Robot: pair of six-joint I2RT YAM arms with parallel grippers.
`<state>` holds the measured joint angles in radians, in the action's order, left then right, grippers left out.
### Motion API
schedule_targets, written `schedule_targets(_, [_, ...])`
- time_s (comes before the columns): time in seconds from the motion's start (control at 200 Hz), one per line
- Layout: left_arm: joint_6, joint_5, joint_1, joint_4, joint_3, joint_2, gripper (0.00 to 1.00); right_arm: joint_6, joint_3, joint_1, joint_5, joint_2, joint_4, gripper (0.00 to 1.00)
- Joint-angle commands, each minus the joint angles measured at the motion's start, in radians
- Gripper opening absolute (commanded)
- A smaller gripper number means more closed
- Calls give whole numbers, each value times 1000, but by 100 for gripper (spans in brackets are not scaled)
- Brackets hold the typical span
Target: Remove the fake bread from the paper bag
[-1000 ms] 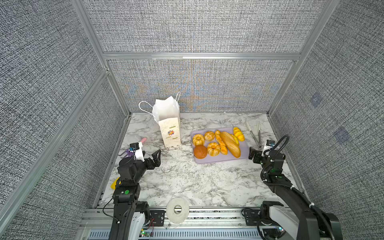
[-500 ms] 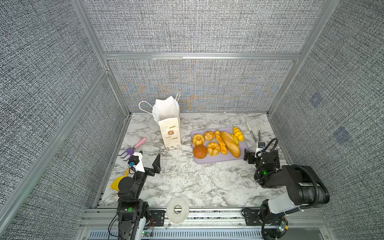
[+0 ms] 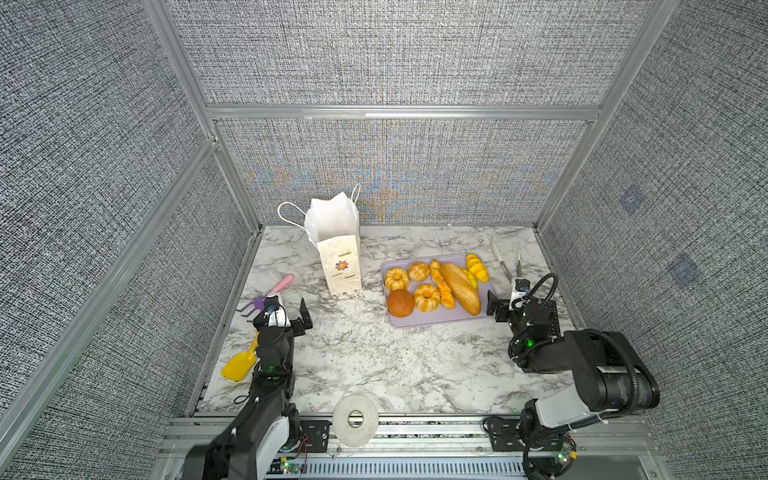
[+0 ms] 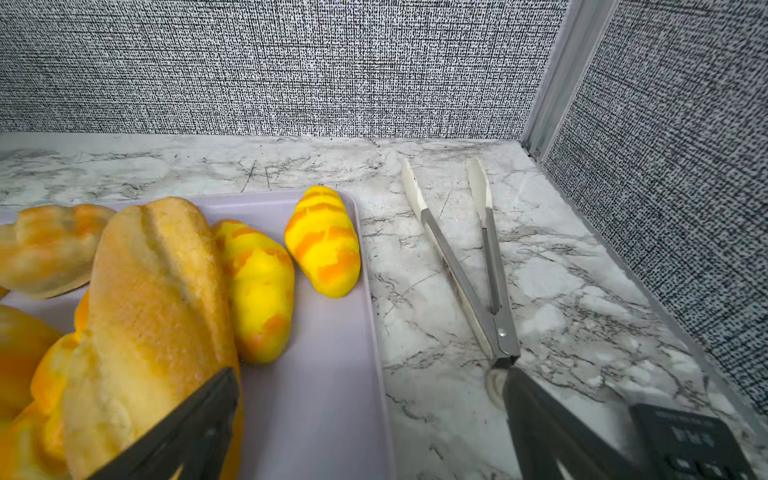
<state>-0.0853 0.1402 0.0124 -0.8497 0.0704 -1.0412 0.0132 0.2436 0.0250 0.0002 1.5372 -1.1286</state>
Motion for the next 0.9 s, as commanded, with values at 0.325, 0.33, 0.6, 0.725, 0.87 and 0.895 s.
schedule_targets(0.325, [119,-79,-2,-606,52,-501,100,-1,13,3,-1,1,-10,99])
schedule_targets(0.33, [119,-78,-2,-627,48,-510,100,-2,13,2,-1,0,-12,99])
schedule_targets(0.6, [102,-77,0,-411,110,-446,99,-36,78,13,31,4,107,99])
schedule_targets(0.725, [116,-76,1,-579,72,-509,100,-35,76,13,34,7,100,99])
schedule_targets(0.87, [113,-76,4,-533,85,-495,100,-35,78,13,30,6,102,99])
schedule_targets(0.895, [114,-76,5,-543,83,-500,99,-35,78,13,30,6,101,99])
